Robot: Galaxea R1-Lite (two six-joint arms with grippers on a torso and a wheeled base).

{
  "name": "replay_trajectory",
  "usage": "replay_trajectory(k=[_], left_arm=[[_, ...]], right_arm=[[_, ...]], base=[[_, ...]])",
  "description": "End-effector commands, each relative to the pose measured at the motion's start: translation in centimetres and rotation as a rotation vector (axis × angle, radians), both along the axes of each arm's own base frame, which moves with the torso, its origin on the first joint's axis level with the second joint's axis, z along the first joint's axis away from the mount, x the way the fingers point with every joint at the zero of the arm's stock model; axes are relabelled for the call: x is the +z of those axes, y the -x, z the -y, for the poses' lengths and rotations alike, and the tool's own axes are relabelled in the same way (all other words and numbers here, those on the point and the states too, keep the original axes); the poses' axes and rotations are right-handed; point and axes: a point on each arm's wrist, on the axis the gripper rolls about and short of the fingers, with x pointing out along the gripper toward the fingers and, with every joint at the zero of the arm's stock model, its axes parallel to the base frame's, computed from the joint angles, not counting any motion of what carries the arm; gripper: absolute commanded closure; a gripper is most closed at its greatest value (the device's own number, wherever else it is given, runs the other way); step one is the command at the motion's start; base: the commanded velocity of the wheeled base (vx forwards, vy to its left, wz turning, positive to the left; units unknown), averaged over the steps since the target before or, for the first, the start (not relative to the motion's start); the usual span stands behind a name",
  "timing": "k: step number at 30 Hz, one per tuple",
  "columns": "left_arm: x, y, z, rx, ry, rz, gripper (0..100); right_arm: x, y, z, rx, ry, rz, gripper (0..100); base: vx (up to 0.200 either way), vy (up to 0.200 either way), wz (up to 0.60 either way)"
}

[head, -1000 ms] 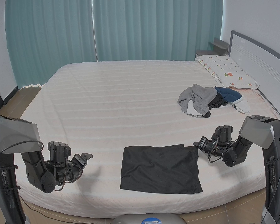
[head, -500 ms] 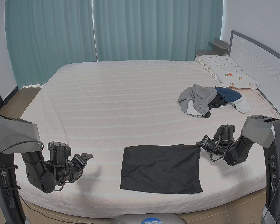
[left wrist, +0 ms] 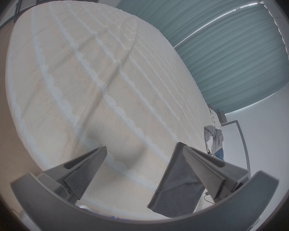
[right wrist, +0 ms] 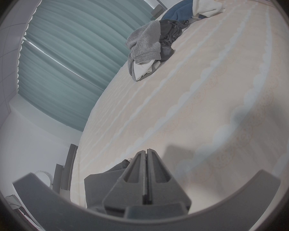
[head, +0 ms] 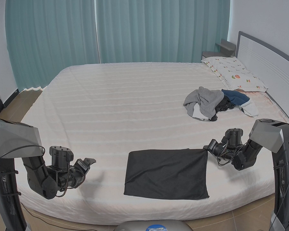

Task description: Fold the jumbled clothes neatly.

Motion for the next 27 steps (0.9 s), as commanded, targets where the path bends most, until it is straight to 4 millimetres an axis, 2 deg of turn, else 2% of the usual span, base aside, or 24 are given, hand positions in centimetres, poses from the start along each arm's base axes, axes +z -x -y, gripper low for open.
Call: replay_trajectory(k=[1, 27], left_arm=[[0.0, 0.0, 0.0, -0.001, 0.001, 0.001, 0], [0.0, 0.0, 0.0, 0.001, 0.0, 0.001, 0]], right_arm=[[-0.2, 0.0, 0.0, 0.001, 0.001, -0.003, 100], [-1.6, -1.2, 0.1, -0.035, 0.031, -0.042, 100]], base=[[0.0, 0.0, 0.0], [0.0, 0.0, 0.0]])
